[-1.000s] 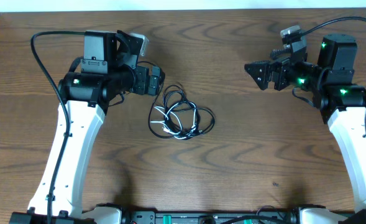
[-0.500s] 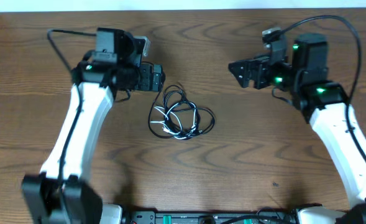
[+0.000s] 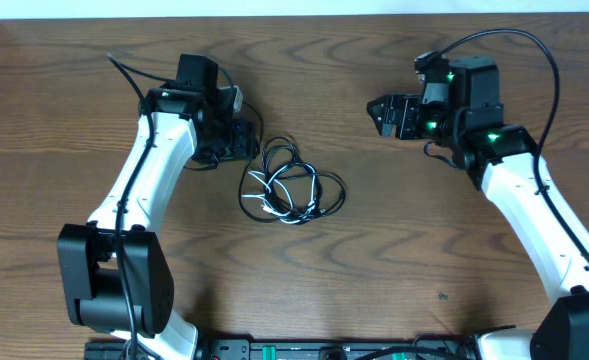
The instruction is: Untangle cables
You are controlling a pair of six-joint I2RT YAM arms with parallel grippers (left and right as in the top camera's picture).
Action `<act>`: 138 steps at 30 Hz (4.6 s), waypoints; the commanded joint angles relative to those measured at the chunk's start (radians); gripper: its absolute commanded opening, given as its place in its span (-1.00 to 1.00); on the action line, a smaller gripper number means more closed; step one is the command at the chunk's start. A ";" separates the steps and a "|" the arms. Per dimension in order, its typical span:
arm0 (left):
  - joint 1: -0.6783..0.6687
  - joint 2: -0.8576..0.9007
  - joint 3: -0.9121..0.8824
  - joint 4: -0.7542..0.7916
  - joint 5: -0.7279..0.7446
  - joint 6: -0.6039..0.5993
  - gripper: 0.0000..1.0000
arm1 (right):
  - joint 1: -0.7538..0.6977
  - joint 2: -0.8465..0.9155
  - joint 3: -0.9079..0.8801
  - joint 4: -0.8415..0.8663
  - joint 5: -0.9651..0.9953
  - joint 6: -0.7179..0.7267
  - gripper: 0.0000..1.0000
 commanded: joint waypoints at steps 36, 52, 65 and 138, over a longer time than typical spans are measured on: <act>-0.087 0.198 -0.051 0.140 0.131 -0.114 -0.85 | 0.040 0.018 0.022 -0.023 0.076 0.012 0.93; -0.087 -0.088 -0.012 0.433 0.624 0.063 -0.85 | 0.040 0.018 0.022 0.000 0.070 0.013 0.94; -0.087 -0.252 -0.012 0.792 0.624 -0.288 -0.85 | 0.040 0.018 0.022 0.031 0.014 0.012 0.96; -0.190 0.033 -0.013 0.468 0.039 -0.108 0.66 | -0.053 0.253 0.022 0.116 -0.127 0.026 0.64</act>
